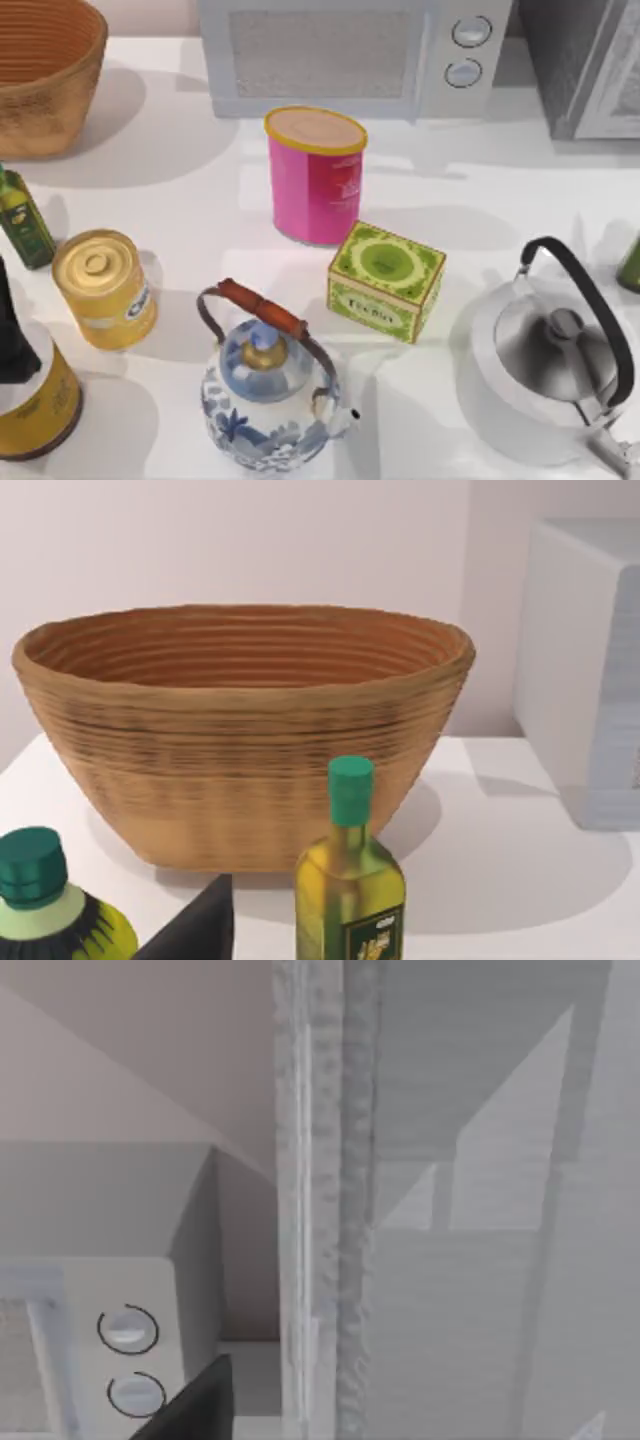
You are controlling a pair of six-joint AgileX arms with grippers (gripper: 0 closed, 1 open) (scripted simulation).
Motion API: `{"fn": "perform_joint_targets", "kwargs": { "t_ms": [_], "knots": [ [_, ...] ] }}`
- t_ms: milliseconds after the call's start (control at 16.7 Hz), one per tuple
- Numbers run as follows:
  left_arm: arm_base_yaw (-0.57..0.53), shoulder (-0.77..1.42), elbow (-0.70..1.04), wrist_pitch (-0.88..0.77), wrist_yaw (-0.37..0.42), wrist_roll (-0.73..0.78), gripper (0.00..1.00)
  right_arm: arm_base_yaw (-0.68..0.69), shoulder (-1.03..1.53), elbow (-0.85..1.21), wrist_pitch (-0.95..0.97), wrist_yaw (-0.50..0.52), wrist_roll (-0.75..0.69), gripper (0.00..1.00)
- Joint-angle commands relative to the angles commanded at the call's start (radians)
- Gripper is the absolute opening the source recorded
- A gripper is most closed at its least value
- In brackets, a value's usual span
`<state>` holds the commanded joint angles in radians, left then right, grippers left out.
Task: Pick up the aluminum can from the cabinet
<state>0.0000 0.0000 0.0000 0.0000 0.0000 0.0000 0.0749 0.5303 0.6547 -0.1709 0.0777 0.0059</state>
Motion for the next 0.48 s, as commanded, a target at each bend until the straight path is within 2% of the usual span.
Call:
{"fn": "perform_joint_targets", "kwargs": {
  "t_ms": [480],
  "knots": [
    [0.0, 0.0, 0.0, 0.0, 0.0, 0.0, 1.0, 0.075, 0.555, 0.766, -0.167, 0.085, 0.008, 1.0]
  ]
}}
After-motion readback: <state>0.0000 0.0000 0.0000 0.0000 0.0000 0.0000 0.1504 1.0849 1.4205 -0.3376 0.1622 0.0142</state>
